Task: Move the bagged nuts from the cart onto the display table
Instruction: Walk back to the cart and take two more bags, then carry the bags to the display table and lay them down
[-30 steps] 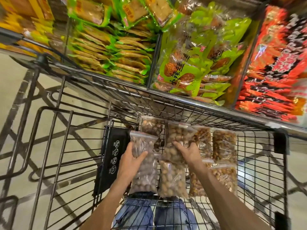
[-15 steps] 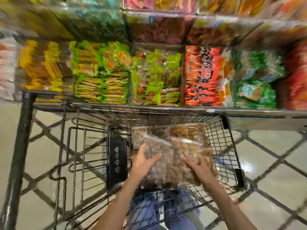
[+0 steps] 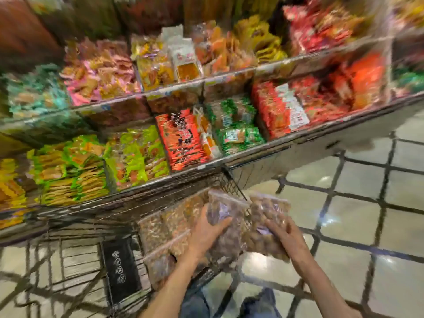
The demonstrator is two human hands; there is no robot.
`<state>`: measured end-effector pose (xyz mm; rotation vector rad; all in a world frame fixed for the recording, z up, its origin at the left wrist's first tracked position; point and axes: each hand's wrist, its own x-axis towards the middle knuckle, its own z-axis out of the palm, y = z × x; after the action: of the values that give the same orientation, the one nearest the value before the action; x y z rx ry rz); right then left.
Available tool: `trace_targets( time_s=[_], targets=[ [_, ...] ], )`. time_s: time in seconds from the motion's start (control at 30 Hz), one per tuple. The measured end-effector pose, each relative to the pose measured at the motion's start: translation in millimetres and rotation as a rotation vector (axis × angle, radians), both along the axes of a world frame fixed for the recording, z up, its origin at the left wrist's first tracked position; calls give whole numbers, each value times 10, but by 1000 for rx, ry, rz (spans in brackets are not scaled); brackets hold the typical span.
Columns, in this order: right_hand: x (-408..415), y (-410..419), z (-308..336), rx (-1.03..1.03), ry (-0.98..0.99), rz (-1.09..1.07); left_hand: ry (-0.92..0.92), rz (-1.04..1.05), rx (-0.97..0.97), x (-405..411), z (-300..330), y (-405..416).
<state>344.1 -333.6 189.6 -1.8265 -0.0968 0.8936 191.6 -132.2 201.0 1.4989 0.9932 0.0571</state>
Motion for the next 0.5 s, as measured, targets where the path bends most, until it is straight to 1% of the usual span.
trace_targets(
  time_s=[0.17,0.33,0.43,0.5],
  targets=[
    [524,-880,240,82,-6,-147,-80,-139,40,848,410,-792],
    [1099,-1824,492,134,-41,-288,-164,-230,23,1708,609,-1648],
    [1409,-2385,599,158,-78,-380,-218,-327,89,2204,729,-2155],
    [1596,-2733,646,171,-101,-449,-246,-395,90,2532,757,-2452]
  ],
)
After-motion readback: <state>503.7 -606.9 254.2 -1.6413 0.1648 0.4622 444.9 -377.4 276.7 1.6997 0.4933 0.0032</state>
